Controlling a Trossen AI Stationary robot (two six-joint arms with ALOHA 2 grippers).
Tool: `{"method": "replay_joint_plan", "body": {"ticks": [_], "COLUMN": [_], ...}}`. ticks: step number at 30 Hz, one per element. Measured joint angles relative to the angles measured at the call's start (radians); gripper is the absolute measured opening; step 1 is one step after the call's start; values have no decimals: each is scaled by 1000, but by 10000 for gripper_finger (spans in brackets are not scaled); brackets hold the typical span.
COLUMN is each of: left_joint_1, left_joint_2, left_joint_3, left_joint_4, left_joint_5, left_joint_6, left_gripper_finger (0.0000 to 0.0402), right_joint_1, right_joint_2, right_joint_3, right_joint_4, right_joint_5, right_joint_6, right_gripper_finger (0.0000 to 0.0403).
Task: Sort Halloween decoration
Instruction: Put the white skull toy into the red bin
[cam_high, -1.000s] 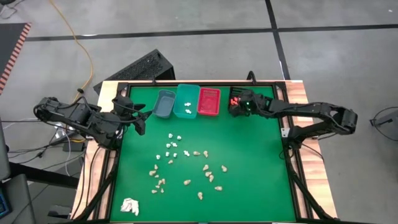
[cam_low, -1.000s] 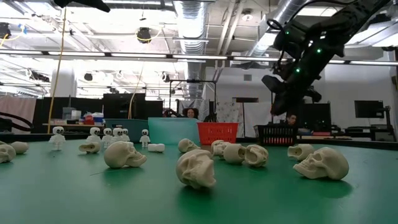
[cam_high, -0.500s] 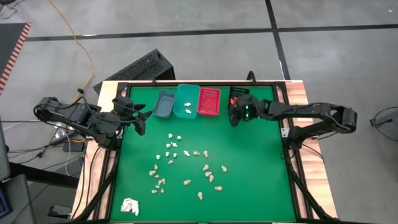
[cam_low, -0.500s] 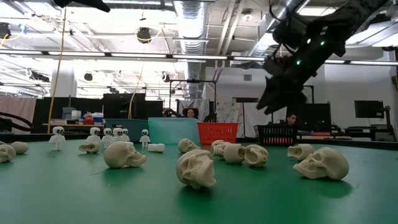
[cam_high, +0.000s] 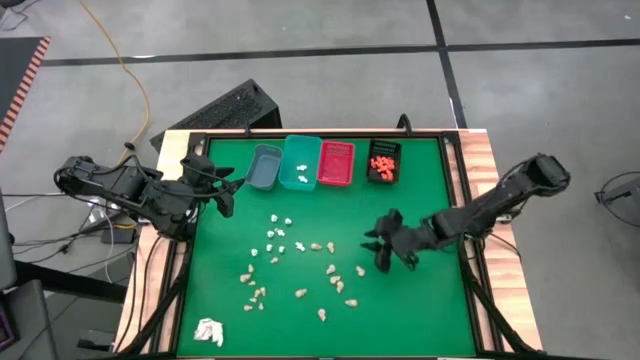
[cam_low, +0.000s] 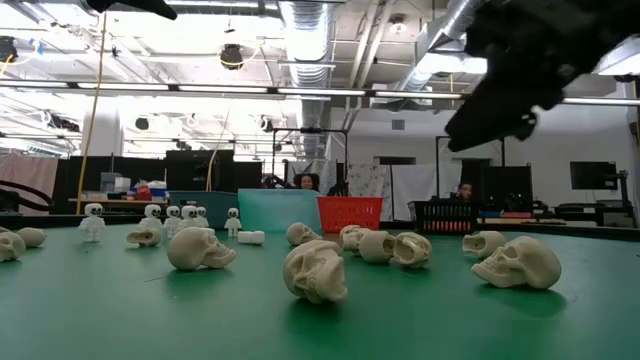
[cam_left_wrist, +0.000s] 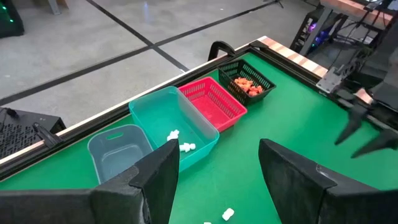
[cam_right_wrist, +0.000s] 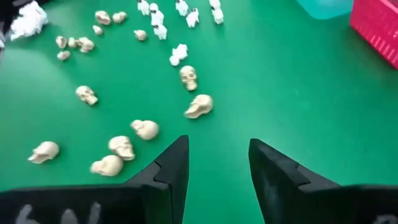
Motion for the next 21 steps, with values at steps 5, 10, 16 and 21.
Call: {"method": "replay_joint_plan", "body": {"ticks": [5,10,16,21], "left_joint_1": [0,0,0,0], "left_joint_2": [0,0,0,0], "left_joint_3": [0,0,0,0], "left_joint_4": [0,-1,-10,-23], "left_joint_5": [0,27,50,57], "left_joint_6": [-12,-28,-64,-75], "left_gripper_finger": [210,210,210,210], "right_joint_1": [117,157,164,164], "right_joint_2": [93,219,337,436], "right_joint_3": [0,0,25,80], "right_joint_4": [22,144,186,187], "right_joint_5": [97,100,102,108], "right_joint_6": [95,128,164,157], "right_gripper_finger": [161,161,161,161]}}
